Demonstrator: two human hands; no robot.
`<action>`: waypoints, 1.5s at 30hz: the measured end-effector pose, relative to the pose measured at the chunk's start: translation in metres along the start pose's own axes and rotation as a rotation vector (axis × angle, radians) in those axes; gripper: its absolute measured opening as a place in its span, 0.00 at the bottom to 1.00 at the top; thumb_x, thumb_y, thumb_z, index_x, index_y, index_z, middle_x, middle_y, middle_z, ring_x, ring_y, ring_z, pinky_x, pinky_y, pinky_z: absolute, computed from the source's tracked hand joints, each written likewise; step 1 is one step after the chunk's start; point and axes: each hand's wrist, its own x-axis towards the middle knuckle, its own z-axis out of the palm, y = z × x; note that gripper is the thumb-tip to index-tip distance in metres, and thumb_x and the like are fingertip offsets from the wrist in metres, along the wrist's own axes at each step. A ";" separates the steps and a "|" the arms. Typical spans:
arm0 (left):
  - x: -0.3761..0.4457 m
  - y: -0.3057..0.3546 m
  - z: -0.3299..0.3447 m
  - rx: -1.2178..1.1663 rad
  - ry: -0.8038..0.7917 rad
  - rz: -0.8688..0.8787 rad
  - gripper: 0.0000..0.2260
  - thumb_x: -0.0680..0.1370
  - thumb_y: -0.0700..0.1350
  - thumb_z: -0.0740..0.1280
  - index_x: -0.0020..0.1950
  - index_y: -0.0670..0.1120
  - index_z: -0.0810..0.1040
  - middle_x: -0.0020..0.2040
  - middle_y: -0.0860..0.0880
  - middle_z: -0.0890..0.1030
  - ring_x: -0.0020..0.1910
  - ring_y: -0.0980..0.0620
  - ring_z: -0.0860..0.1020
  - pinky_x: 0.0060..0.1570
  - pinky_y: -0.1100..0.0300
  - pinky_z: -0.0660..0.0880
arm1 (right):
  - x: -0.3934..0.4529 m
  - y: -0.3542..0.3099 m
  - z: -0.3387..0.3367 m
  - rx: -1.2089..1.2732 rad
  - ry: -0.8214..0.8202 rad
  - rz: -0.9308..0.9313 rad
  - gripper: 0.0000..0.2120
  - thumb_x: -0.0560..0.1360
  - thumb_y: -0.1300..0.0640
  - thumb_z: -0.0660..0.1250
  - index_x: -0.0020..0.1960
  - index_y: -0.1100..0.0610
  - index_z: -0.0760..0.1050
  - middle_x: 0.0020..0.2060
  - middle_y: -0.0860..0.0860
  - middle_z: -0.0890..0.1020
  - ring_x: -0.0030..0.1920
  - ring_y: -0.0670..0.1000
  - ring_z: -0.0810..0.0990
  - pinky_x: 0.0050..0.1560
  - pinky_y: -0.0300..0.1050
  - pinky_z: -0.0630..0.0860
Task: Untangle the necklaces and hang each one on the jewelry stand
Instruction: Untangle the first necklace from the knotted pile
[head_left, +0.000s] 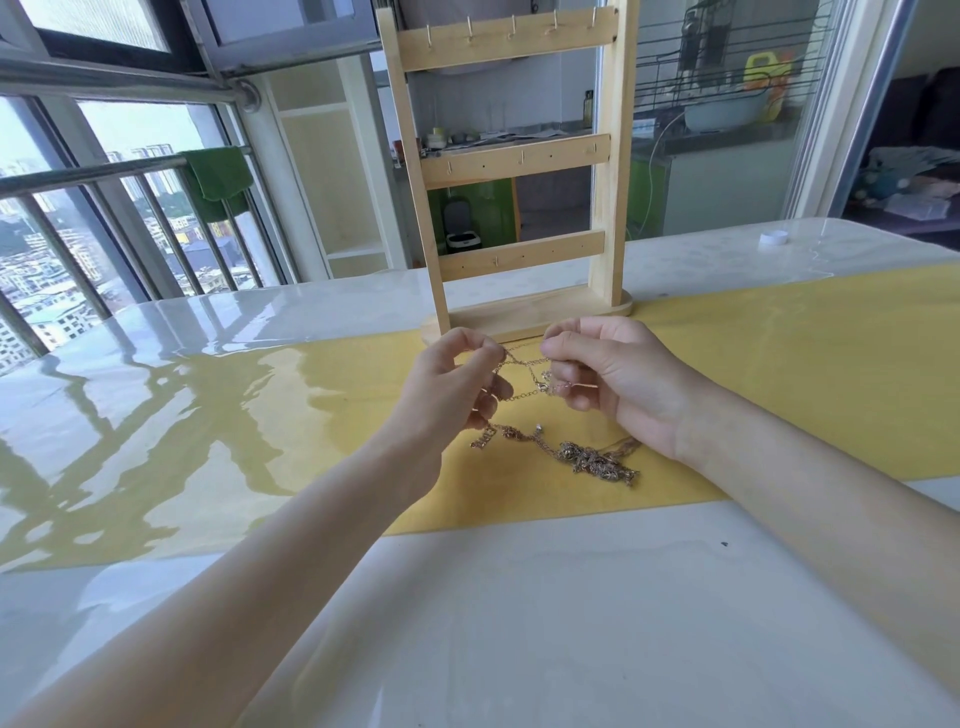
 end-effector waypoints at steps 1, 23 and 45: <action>-0.001 0.000 0.000 0.019 -0.008 0.010 0.08 0.80 0.44 0.62 0.41 0.47 0.72 0.25 0.54 0.75 0.24 0.56 0.68 0.31 0.64 0.67 | 0.001 0.000 0.000 0.035 0.006 -0.006 0.08 0.76 0.66 0.64 0.40 0.57 0.72 0.22 0.47 0.70 0.27 0.47 0.70 0.28 0.36 0.68; -0.001 -0.001 0.003 0.051 -0.022 0.047 0.08 0.80 0.44 0.62 0.41 0.46 0.72 0.21 0.58 0.67 0.23 0.59 0.63 0.29 0.67 0.63 | -0.003 -0.006 -0.002 0.063 0.065 0.068 0.06 0.77 0.63 0.64 0.43 0.54 0.71 0.27 0.48 0.73 0.20 0.42 0.64 0.20 0.32 0.59; 0.000 -0.003 0.000 0.330 -0.056 0.176 0.08 0.80 0.45 0.62 0.43 0.44 0.73 0.19 0.54 0.69 0.19 0.59 0.64 0.23 0.70 0.61 | -0.002 -0.007 -0.004 0.152 0.075 0.019 0.07 0.76 0.66 0.62 0.42 0.58 0.71 0.32 0.51 0.78 0.18 0.42 0.57 0.17 0.33 0.53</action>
